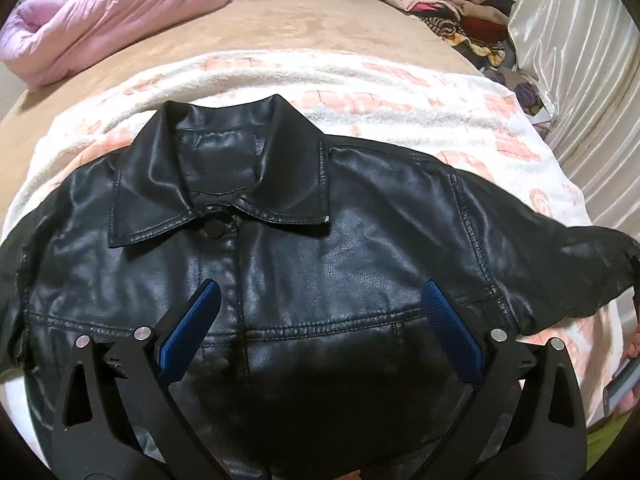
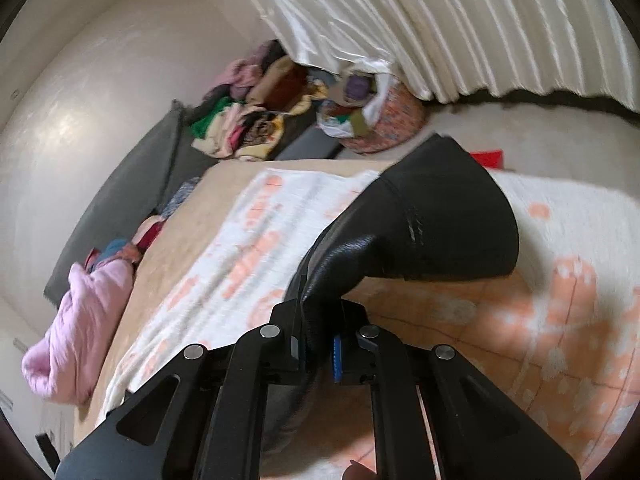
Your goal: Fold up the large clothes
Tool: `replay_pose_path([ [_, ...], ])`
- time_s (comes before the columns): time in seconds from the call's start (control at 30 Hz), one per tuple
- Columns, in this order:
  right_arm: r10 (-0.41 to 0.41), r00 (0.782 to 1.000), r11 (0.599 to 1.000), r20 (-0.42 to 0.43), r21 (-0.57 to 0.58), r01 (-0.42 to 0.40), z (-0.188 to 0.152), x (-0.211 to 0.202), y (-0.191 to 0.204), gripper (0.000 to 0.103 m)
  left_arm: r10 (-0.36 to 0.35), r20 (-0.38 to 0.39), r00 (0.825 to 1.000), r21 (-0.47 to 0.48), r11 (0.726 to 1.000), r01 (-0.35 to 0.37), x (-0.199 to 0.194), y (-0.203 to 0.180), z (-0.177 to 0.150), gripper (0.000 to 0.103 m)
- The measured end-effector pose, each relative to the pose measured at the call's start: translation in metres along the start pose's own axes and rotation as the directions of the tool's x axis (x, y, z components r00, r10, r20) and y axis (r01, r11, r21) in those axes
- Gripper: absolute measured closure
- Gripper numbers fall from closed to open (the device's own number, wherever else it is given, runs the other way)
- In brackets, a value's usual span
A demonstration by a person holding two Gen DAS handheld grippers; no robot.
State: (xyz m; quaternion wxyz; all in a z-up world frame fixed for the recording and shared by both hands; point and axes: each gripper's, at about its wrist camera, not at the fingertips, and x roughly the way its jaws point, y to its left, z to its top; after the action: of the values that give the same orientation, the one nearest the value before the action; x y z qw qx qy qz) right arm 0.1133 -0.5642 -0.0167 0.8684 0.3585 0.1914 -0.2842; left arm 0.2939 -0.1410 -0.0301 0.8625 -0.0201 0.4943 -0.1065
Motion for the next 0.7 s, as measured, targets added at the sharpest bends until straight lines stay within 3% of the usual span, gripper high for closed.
replay_pose_path([
  [0.33, 0.127, 0.992, 0.979, 0.016, -0.161, -0.123, 0.014, -0.029, 0.074, 0.096, -0.019, 0.025, 1.0, -0.003, 1.0, 0.019, -0.037, 0.015, 0.003, 0.009],
  [0.7, 0.316, 0.948, 0.875, -0.029, -0.379, -0.303, -0.009, -0.07, 0.199, 0.097, -0.073, 0.063, 0.995, -0.062, 0.995, 0.077, -0.076, 0.051, 0.014, 0.009],
])
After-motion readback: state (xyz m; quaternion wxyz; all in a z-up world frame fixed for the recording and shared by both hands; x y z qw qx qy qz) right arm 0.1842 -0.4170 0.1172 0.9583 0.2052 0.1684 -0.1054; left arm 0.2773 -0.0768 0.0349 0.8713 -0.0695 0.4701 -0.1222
